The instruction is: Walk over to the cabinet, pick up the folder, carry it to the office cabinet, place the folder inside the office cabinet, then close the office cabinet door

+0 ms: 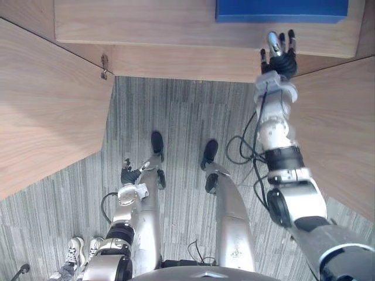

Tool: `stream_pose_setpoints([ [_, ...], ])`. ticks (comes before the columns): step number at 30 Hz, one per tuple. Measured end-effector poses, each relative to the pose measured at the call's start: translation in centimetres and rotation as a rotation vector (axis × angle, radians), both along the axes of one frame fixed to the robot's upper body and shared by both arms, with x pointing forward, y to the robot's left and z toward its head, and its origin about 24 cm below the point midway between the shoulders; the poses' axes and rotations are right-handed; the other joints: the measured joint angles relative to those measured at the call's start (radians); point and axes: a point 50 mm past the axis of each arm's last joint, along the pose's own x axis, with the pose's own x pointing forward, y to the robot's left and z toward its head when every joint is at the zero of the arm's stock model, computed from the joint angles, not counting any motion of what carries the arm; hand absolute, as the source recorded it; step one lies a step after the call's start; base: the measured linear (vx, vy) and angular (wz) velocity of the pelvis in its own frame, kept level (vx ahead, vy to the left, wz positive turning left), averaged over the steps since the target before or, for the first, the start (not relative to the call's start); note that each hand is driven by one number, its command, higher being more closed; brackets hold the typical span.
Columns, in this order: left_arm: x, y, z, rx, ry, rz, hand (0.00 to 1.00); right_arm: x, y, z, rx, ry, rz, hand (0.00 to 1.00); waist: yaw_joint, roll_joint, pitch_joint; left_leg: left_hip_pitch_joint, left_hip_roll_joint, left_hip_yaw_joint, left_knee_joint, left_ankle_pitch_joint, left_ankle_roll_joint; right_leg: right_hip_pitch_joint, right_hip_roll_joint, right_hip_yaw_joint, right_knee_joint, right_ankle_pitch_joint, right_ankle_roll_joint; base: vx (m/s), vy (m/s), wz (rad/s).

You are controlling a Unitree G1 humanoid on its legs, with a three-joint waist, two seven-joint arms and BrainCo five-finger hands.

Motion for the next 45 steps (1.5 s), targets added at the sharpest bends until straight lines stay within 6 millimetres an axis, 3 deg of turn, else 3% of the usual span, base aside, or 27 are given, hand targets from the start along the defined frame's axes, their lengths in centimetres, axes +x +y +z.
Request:
stream_pose_setpoints([
  [5, 0.1, 0.1, 0.3, 0.001, -0.013, 0.005, 0.00, -2.2, -0.7, -3.4, 0.008, 0.011, -0.016, 0.00, -0.003, -0.001, 0.000, 0.000, 0.000, 0.009, 0.004, -0.008, 0.003, 0.000, 0.000, 0.009, -0.005, -0.002, 0.007, 0.02, -0.016, -0.04],
  [8, 0.3, 0.2, 0.9, 0.004, -0.040, 0.008, 0.00, -3.8, -0.4, -4.3, -0.066, -0.002, -0.042, 0.00, 0.000, -0.001, 0.001, 0.002, -0.001, 0.010, 0.005, -0.008, 0.000, 0.000, -0.001, 0.010, -0.005, -0.001, 0.008, 0.05, -0.022, 0.00],
  [12, 0.2, 0.5, 1.1, 0.043, -0.051, 0.001, 0.00, -5.6, 0.3, -3.4, -0.345, -0.055, -0.171, 0.00, -0.002, -0.014, 0.001, 0.009, -0.001, 0.018, 0.004, -0.011, 0.004, 0.003, -0.002, 0.016, -0.006, -0.001, 0.009, 0.05, -0.022, -0.03],
  [15, 0.0, 0.7, 1.0, 0.074, -0.045, -0.004, 0.00, -5.8, 0.5, -3.3, -0.551, -0.023, -0.303, 0.00, -0.003, -0.030, 0.000, 0.017, -0.001, 0.017, 0.004, -0.019, 0.003, 0.014, -0.001, 0.015, -0.011, -0.004, 0.013, 0.04, -0.021, -0.01],
  [20, -0.2, 1.3, 1.2, 0.114, -0.054, 0.008, 0.00, -5.5, 0.4, -2.8, -0.830, 0.037, -0.513, 0.00, 0.003, -0.044, 0.008, 0.014, -0.005, 0.017, -0.004, -0.025, 0.007, 0.016, -0.005, 0.014, -0.019, -0.004, 0.017, 0.05, -0.009, 0.02],
  [24, -0.3, 1.8, 1.2, 0.145, -0.047, 0.021, 0.00, -4.2, 1.5, -1.2, -0.993, 0.033, -0.609, 0.00, 0.004, -0.045, 0.008, 0.014, -0.007, 0.018, -0.003, -0.023, 0.005, 0.014, -0.007, 0.013, -0.020, -0.006, 0.019, 0.07, -0.015, 0.01],
  [25, -0.3, 1.9, 1.2, 0.147, -0.049, 0.022, 0.00, -3.5, 1.7, -0.6, -1.042, 0.034, -0.631, 1.00, 0.005, -0.045, 0.008, 0.012, -0.007, 0.018, -0.002, -0.024, 0.006, 0.012, -0.007, 0.013, -0.019, -0.007, 0.018, 0.07, -0.021, 0.01],
  [33, -0.3, 1.9, 1.2, 0.150, -0.049, 0.040, 0.00, 0.5, 2.1, 2.7, -1.232, 0.118, -0.762, 1.00, 0.013, -0.047, 0.010, -0.044, -0.006, 0.006, 0.028, -0.026, 0.012, -0.039, -0.012, 0.008, 0.013, -0.018, 0.013, 0.05, -0.018, 0.02],
  [39, -0.3, 2.1, 1.3, 0.152, -0.056, 0.050, 0.00, 1.9, 1.9, 4.7, -1.302, 0.134, -0.809, 1.00, 0.019, -0.047, 0.010, -0.065, -0.007, 0.004, 0.027, -0.029, 0.008, -0.064, -0.020, -0.001, 0.038, -0.029, 0.007, 0.02, -0.015, 0.05],
  [45, -0.3, 2.1, 1.3, 0.153, -0.060, 0.051, 0.00, 2.4, 1.3, 5.5, -1.342, 0.155, -0.833, 1.00, 0.021, -0.047, 0.010, -0.075, -0.007, 0.006, 0.029, -0.023, 0.010, -0.073, -0.023, -0.006, 0.040, -0.030, 0.007, 0.03, -0.017, 0.03],
])
